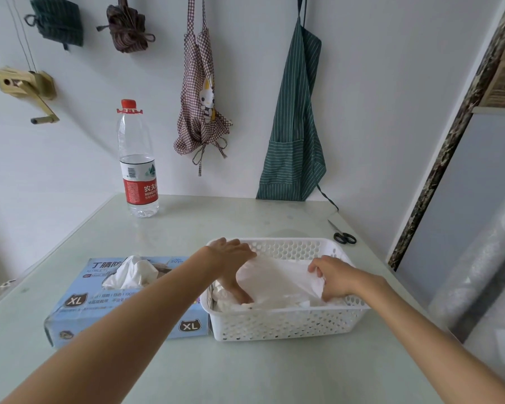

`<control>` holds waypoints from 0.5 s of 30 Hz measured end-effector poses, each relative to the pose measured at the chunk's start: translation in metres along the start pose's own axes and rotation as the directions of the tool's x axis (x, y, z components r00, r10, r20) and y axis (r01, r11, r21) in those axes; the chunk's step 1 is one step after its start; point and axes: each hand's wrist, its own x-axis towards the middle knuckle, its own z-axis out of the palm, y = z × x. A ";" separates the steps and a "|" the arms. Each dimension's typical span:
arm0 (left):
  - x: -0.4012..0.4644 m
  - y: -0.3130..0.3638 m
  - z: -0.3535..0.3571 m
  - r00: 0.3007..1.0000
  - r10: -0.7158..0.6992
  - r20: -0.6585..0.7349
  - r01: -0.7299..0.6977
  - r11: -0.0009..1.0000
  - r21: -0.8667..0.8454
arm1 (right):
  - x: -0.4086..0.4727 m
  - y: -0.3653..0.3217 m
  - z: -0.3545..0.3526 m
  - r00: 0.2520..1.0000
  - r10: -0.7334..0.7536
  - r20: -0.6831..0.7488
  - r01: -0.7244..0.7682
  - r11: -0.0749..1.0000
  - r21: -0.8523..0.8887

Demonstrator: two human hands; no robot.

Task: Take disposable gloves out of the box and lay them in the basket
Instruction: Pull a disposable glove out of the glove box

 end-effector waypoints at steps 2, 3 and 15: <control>0.000 0.001 0.001 1.000 -0.026 0.008 0.026 0.999 -0.025 | -0.001 -0.001 0.000 1.000 0.006 -0.007 -0.006 1.000 -0.012; 0.000 0.001 0.001 0.999 -0.039 0.021 0.040 0.998 -0.048 | -0.001 -0.002 0.000 1.000 0.009 -0.006 -0.009 1.000 -0.013; -0.062 -0.025 -0.015 0.977 -0.120 -0.174 0.051 0.933 -0.357 | -0.044 -0.050 -0.029 0.982 -0.143 -0.121 0.134 0.988 -0.079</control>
